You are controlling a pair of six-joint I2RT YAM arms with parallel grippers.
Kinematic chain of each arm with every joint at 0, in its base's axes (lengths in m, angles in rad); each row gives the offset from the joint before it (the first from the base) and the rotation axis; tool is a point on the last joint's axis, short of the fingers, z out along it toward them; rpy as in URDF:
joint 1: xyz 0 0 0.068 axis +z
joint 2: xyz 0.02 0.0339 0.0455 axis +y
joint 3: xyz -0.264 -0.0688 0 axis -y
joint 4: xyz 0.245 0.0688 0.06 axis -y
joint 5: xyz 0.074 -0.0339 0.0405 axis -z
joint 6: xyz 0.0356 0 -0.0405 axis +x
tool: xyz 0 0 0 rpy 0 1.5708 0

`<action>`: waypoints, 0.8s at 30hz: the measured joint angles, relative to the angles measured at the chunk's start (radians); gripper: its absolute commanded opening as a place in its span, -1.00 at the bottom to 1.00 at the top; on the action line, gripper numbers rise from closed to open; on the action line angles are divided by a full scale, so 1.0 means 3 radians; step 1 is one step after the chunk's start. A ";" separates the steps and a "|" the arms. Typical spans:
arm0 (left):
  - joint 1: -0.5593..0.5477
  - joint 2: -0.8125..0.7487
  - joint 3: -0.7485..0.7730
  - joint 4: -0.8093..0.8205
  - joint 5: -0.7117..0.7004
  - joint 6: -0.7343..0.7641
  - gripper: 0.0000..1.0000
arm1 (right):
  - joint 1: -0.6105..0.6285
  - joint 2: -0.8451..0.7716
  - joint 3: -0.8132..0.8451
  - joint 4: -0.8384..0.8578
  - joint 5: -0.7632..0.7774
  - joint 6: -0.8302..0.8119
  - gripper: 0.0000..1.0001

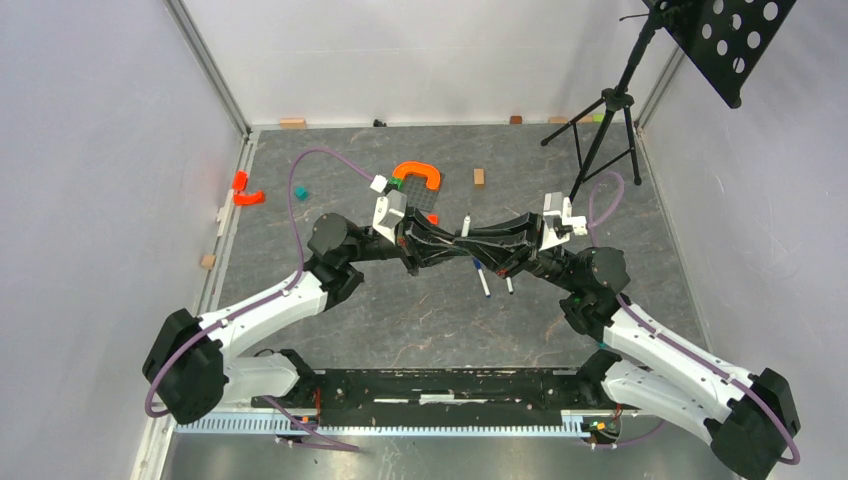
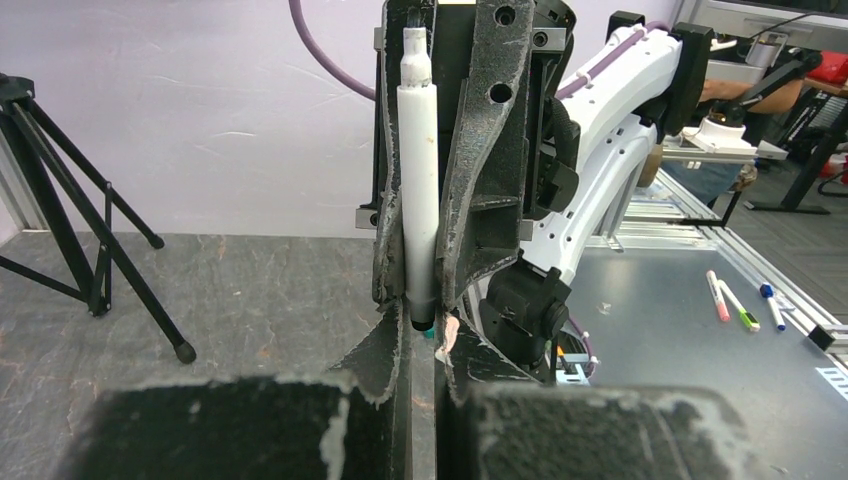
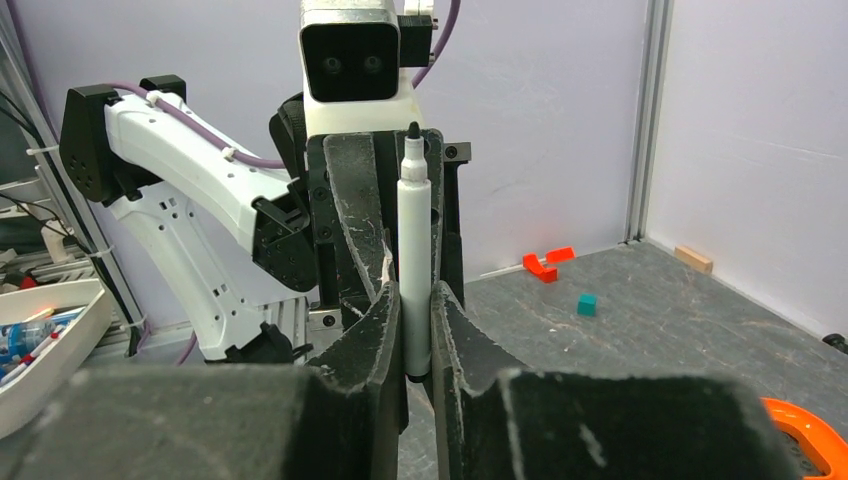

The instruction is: Insert the pens into the pen caps

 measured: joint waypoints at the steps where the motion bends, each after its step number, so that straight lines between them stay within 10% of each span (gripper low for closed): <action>1: 0.0001 0.0000 0.0000 0.0001 0.0000 -0.0001 -0.95 | 0.0003 0.0003 0.0000 0.0008 0.0001 -0.0006 -0.78; 24: 0.0001 0.0017 0.0000 -0.0009 -0.0003 -0.0011 -0.95 | 0.0039 0.0031 0.0003 0.0033 0.0027 -0.0003 -0.44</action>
